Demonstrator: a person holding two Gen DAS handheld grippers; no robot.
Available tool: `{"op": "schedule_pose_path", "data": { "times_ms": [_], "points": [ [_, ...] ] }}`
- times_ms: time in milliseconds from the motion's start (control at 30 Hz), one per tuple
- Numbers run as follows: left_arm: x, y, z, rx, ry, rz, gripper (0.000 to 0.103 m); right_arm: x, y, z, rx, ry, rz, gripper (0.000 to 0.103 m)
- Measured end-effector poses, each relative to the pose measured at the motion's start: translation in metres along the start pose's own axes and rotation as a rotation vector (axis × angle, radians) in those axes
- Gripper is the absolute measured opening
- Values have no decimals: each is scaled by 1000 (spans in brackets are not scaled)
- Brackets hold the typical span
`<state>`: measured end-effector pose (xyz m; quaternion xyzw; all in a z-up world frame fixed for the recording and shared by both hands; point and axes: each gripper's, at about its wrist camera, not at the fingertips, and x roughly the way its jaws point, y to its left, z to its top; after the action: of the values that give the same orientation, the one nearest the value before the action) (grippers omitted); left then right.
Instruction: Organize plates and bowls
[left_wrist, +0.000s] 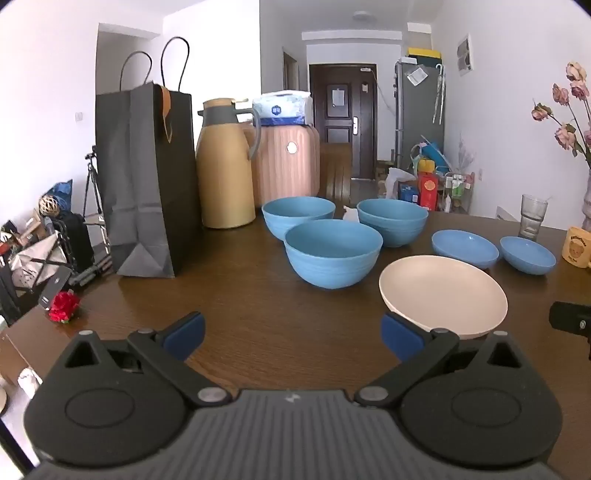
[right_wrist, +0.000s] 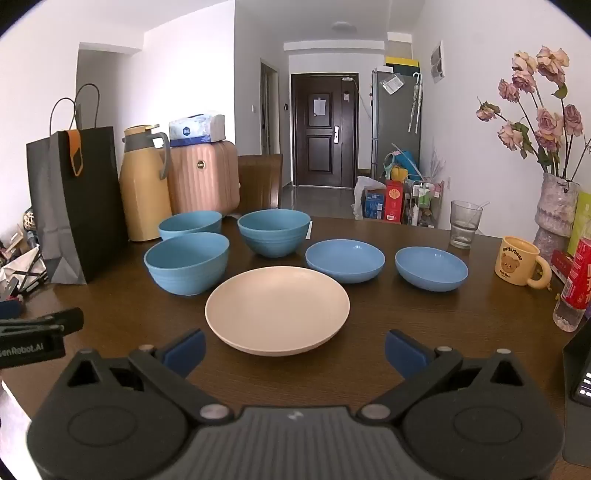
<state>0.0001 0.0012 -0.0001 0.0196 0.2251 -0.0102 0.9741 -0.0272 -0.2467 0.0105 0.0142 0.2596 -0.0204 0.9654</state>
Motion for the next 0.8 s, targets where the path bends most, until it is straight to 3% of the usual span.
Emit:
{"op": "schedule_pose_path", "data": {
  "times_ms": [800],
  "points": [
    [0, 1, 0, 0, -1, 5, 103, -4, 4, 3, -7, -2, 0, 103]
  ]
}}
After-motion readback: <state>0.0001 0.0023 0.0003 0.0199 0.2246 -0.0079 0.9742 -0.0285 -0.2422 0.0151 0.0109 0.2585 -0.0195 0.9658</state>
